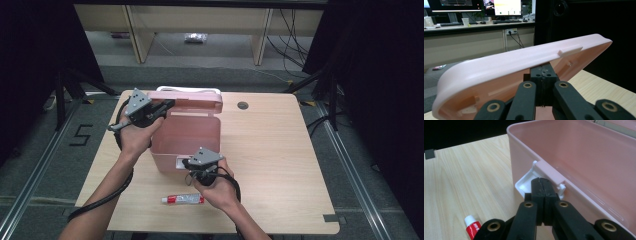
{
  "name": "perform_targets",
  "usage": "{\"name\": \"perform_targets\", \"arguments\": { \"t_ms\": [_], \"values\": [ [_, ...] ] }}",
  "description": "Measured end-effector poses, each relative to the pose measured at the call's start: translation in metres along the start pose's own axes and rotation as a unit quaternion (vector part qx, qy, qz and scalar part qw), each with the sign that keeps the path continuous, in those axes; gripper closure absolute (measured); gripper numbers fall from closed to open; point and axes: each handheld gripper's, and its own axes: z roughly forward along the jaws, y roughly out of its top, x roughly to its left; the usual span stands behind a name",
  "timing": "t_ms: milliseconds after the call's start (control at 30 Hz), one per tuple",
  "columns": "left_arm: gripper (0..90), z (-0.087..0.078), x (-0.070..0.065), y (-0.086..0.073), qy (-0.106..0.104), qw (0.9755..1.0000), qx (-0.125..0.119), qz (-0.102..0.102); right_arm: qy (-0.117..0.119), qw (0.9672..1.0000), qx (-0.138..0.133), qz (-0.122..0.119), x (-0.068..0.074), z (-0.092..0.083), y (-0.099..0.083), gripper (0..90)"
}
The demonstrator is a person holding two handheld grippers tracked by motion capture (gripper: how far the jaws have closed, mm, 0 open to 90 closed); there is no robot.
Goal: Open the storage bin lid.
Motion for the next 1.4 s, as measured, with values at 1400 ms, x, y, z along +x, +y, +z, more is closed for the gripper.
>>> {"name": "perform_targets", "arguments": {
  "t_ms": [1400],
  "values": [
    [89.7, 0.020, -0.001, 0.003, 0.044, 0.9985, -0.033, -0.001, 0.000, 1.0000, -0.005, 0.004, 0.001, 0.001, -0.001, 90.0]
  ]
}}
